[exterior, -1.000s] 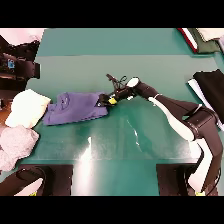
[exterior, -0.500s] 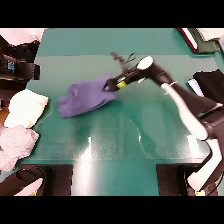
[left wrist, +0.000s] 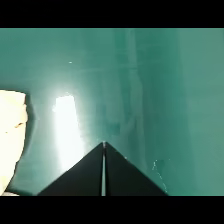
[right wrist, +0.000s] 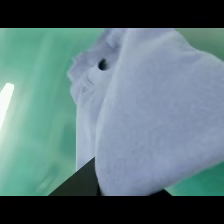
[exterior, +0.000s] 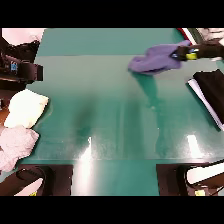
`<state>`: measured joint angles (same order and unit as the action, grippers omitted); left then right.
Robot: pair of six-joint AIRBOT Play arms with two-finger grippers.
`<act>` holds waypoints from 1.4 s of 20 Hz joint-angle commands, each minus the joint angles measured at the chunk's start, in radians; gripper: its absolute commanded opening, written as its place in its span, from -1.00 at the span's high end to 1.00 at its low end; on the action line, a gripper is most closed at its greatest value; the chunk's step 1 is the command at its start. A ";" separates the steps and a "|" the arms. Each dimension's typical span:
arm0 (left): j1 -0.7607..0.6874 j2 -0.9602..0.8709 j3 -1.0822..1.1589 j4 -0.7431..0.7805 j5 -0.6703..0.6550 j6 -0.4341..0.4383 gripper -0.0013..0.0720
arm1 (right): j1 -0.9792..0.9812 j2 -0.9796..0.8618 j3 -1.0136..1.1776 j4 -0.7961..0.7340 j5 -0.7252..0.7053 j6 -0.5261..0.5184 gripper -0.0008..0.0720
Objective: Fold the shirts.
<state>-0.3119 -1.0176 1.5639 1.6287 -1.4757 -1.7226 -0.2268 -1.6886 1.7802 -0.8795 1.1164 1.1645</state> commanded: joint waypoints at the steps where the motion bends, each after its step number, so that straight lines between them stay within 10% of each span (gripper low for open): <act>1: 0.001 0.000 0.000 -0.051 0.000 -0.016 0.88 | -0.190 0.010 0.001 -0.011 -0.109 -0.033 0.92; 10: 0.001 0.000 0.000 -0.070 0.001 -0.060 0.89 | -0.411 0.010 0.064 -0.004 -0.167 -0.071 0.92; 19: 0.001 0.000 0.000 -0.070 0.000 -0.058 0.89 | -0.479 0.061 0.188 -0.022 0.080 -0.028 0.92; 28: 0.001 0.000 0.000 -0.069 0.001 -0.050 0.88 | -0.615 0.259 -0.105 -0.428 0.192 0.295 0.92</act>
<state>-0.3122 -1.0176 1.5639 1.5589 -1.4750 -1.7779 -0.7952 -1.4857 1.7710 -1.1854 1.2572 1.3640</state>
